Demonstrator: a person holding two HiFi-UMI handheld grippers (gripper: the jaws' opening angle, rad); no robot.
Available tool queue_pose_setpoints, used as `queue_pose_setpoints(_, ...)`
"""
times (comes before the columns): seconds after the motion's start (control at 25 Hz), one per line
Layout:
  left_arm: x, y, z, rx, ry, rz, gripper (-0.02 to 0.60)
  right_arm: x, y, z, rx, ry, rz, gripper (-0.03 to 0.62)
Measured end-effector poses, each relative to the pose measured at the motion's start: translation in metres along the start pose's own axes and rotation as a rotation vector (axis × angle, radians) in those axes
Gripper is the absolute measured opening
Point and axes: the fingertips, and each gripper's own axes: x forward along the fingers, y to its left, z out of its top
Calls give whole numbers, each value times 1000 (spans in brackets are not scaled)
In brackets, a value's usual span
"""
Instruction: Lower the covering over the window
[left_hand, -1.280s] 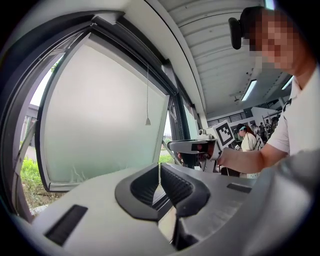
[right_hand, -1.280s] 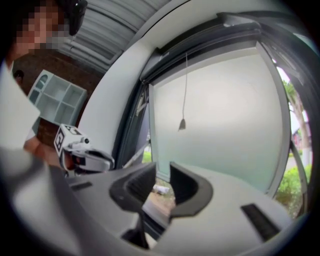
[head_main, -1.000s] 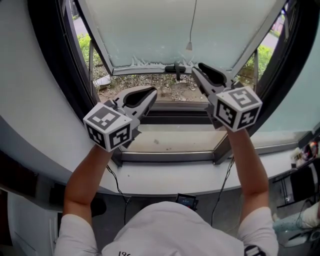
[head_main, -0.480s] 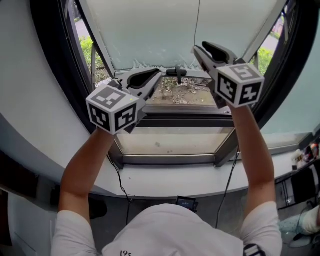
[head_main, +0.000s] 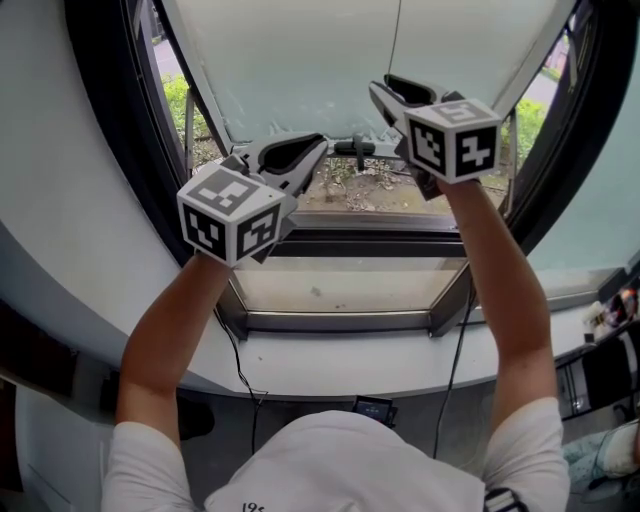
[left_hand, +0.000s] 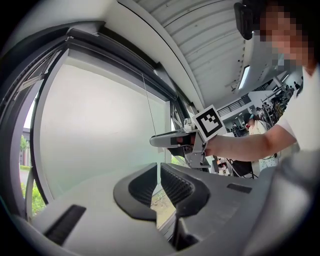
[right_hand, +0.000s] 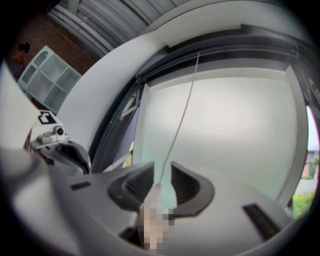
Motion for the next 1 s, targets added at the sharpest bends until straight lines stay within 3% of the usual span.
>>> queue_pose_setpoints(0.32,-5,0,-4,3,10,-6,26,1,4,1,-42,1,-10,76)
queue_pose_setpoints(1.0,3,-12,-14,15,28,-50,26,-4,-4,3,-2,-32,-18,66)
